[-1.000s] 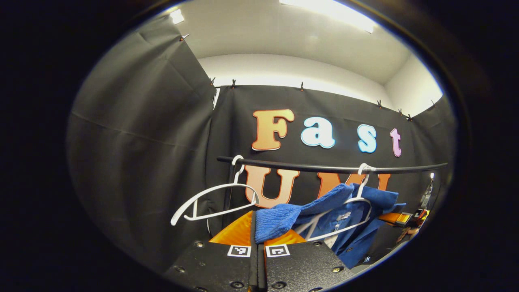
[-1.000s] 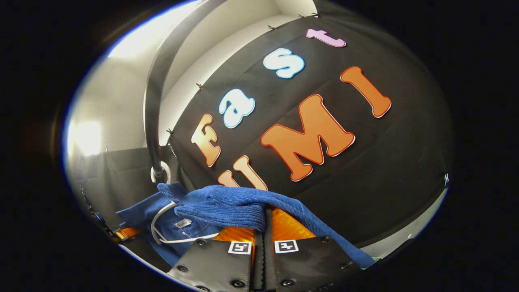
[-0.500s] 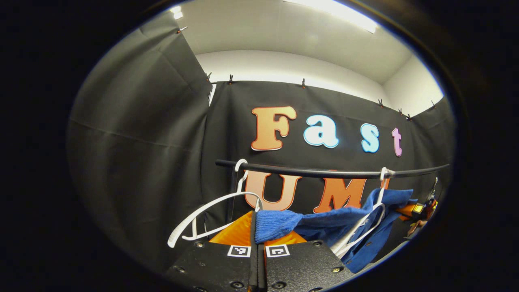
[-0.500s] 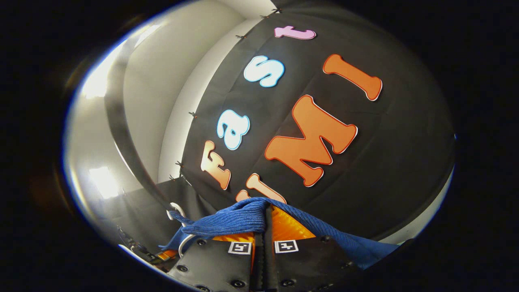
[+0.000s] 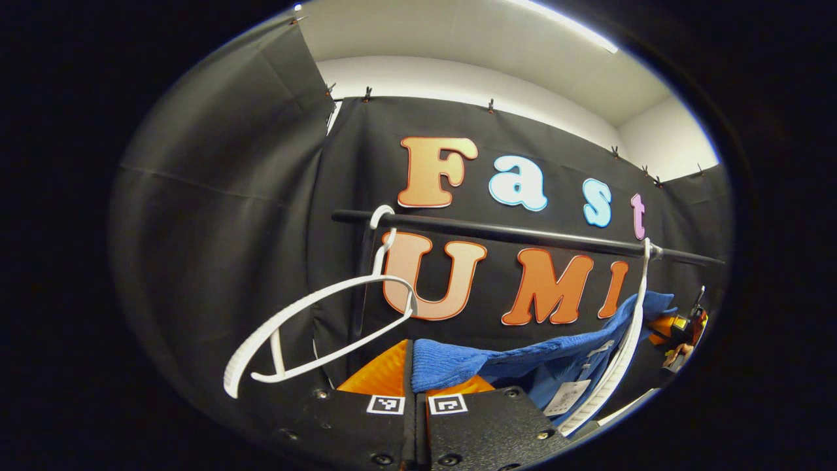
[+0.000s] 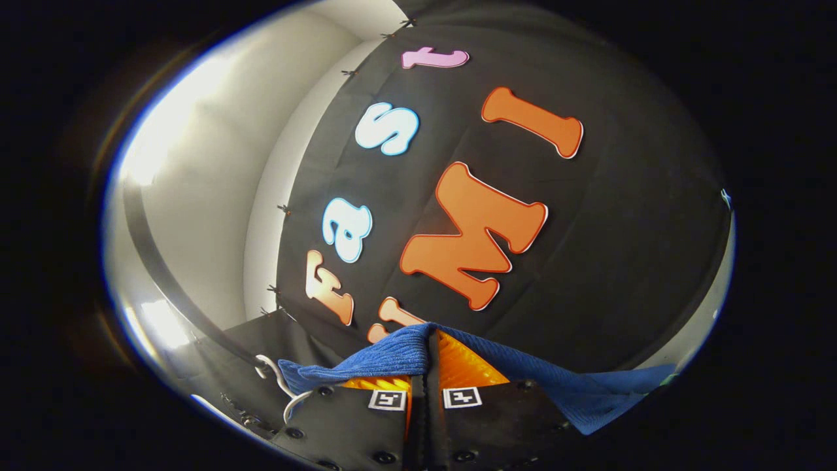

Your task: Grasp the clothes on the hanger with both hands and then place them into the laundry hamper below.

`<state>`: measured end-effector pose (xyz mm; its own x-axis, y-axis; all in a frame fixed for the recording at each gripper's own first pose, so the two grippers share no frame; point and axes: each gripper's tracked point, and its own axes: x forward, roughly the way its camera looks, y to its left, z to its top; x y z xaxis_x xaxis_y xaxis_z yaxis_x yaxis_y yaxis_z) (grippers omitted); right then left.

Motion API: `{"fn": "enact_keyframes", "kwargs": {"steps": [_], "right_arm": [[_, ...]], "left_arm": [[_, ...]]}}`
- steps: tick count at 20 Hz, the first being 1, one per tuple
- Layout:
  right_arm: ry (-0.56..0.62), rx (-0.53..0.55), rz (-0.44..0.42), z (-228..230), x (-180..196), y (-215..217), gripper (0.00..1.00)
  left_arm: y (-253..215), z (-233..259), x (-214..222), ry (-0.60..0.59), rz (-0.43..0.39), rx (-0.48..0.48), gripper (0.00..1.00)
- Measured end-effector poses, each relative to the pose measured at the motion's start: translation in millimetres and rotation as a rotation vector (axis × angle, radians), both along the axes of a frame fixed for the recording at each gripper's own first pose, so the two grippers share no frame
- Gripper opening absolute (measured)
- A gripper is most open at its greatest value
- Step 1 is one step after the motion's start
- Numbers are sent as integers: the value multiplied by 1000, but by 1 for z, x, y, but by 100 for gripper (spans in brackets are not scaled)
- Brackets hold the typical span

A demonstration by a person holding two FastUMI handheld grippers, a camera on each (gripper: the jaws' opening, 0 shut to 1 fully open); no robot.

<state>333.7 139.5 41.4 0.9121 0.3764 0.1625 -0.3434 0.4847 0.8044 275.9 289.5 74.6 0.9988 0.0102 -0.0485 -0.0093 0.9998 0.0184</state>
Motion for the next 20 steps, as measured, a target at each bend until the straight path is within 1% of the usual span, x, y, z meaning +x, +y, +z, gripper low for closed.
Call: {"fn": "enact_keyframes", "kwargs": {"steps": [1,2,3,6,9,13,20], "right_arm": [[15,-7,-8,-4,4,-2,7],[29,-15,-14,-9,6,-4,7],[42,-24,-25,-16,10,-5,7],[77,-50,-34,-31,14,-6,7],[86,-84,-46,-41,16,-5,7],[124,-115,-41,-55,15,-5,7],[183,-163,-42,-86,10,-3,7]], "left_arm": [[-1,-6,4,14,-2,-1,2],[-1,-13,7,27,-5,-3,2],[-2,-20,9,38,-7,-3,0],[-3,-37,13,64,-9,-6,0],[0,-50,11,80,-9,-20,0],[8,-63,1,96,0,-59,0],[12,-80,-23,115,8,-96,0]]}}
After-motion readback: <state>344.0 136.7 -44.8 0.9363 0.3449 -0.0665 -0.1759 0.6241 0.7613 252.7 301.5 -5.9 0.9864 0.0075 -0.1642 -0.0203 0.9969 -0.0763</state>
